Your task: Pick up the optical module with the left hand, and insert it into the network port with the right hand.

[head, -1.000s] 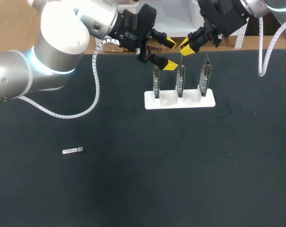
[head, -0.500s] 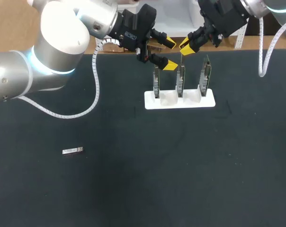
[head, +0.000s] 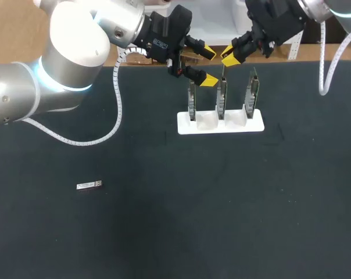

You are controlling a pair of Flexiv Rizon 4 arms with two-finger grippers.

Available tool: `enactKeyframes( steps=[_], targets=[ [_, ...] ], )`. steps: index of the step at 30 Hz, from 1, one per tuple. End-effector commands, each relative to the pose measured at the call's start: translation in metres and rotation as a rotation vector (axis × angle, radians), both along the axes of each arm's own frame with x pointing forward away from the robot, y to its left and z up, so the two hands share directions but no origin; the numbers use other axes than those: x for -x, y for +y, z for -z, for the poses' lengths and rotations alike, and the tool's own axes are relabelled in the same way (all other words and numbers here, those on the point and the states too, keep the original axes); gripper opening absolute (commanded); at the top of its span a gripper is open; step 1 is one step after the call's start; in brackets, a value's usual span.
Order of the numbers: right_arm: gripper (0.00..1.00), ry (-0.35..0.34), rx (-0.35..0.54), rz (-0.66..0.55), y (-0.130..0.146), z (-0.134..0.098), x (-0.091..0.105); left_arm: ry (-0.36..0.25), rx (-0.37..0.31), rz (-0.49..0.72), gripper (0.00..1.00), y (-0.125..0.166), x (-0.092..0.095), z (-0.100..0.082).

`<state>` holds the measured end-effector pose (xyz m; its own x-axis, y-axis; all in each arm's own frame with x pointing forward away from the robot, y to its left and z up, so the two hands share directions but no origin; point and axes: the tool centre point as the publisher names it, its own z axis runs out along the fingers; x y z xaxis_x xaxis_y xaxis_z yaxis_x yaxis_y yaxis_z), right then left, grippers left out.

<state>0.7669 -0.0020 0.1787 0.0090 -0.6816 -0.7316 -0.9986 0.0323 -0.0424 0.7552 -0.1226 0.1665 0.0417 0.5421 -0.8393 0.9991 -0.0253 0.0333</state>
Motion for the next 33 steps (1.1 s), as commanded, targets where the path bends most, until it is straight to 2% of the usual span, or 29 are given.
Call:
enactKeyframes(
  steps=[1, 14, 33],
  targets=[
    [0.0, -0.017, 0.004, 0.003, -0.0008, -0.0008, 0.0063, 0.002, -0.002, 0.003, 1.0, -0.0006, -0.0018, -0.0001],
    [0.0, -0.026, 0.008, -0.001, 0.0009, 0.0005, 0.0055, 0.002, -0.002, 0.003, 1.0, -0.0006, -0.0018, -0.0001],
    [0.0, 0.003, 0.024, -0.01, 0.0015, 0.0083, -0.0026, 0.002, -0.002, 0.003, 1.0, -0.0006, -0.0018, -0.0001]
  ],
)
